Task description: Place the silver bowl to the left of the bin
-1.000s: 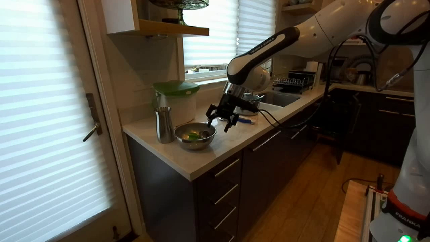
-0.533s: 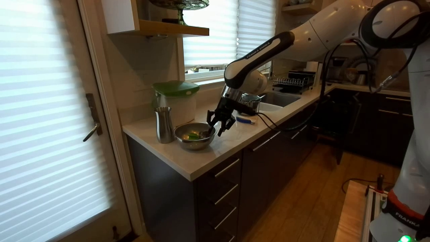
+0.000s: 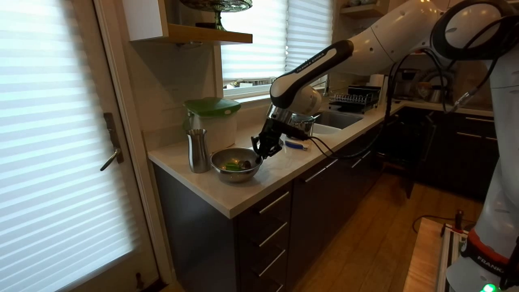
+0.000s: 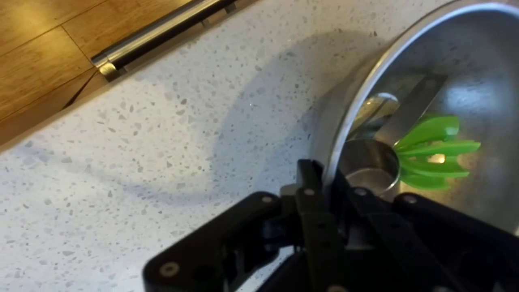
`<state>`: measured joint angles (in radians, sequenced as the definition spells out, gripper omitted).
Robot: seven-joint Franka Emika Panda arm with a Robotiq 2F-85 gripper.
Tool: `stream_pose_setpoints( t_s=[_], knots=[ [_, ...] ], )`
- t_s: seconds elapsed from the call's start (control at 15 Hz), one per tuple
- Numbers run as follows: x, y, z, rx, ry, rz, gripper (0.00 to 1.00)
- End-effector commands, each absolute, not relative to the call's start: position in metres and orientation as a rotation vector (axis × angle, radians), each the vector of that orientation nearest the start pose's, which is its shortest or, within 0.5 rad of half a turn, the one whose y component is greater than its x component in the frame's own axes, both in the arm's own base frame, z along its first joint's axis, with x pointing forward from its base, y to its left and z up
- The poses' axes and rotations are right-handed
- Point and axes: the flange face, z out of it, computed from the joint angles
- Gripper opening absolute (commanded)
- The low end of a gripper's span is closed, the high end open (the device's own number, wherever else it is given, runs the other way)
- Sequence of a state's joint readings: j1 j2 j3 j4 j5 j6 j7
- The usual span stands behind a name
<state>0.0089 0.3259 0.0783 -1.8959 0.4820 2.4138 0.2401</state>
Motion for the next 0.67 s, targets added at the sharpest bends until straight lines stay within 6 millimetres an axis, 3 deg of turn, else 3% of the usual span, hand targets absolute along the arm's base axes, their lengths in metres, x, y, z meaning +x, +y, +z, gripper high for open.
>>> stream_pose_setpoints(
  t_s=[0.0,0.2,0.6],
  knots=[
    [0.642,0.042,0.368,-2.633,0.707,-0.215,0.02],
    [0.644,0.016,0.388,-2.598,0.782,-0.25,0.02],
    [0.631,-0.074,0.438,-2.543,1.072,-0.369,0.02]
  ],
)
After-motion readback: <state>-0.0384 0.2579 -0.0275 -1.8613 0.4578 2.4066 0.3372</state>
